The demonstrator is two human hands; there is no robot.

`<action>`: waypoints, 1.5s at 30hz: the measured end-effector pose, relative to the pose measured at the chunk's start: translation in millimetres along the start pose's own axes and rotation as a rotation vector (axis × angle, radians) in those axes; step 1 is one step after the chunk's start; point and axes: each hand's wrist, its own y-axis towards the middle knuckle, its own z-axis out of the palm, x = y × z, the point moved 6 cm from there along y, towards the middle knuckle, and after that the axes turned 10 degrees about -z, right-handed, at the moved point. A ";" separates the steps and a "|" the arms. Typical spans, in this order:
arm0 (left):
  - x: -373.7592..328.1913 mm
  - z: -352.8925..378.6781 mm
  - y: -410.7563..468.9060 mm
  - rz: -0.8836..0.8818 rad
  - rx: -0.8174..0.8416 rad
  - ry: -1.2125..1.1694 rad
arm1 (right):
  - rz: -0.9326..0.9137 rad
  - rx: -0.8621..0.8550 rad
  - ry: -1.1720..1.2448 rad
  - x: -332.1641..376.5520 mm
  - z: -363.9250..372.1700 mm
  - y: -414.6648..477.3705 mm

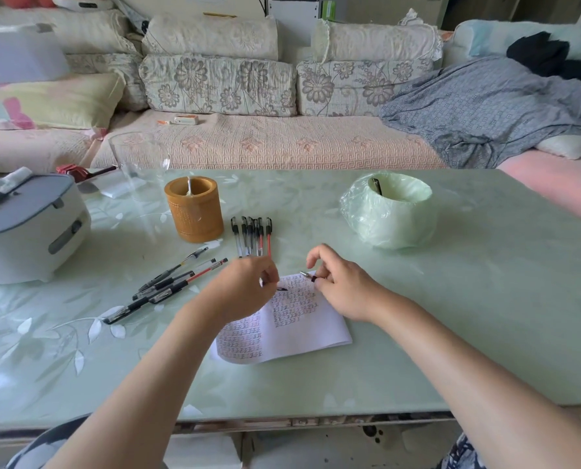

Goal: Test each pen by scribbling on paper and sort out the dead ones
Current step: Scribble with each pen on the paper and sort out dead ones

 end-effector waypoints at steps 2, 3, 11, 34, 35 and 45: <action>2.0 5.6 0.8 -0.021 0.017 0.050 | 0.032 -0.039 0.191 -3.0 0.1 -2.5; 1.6 8.6 1.0 -0.030 0.025 0.072 | 0.054 -0.049 0.306 -4.1 1.8 -4.6; -0.6 20.8 4.2 -0.001 0.051 0.123 | 0.066 -0.031 0.654 -11.4 16.4 -17.6; 5.6 34.6 14.2 -0.069 0.072 0.105 | -0.082 -0.059 0.316 -10.8 29.4 -14.1; 5.5 34.6 14.3 -0.072 0.075 0.104 | -0.089 -0.061 0.313 -10.5 29.4 -14.0; 6.3 38.1 13.1 -0.090 0.042 0.103 | -0.083 -0.034 0.246 -15.0 33.6 -12.1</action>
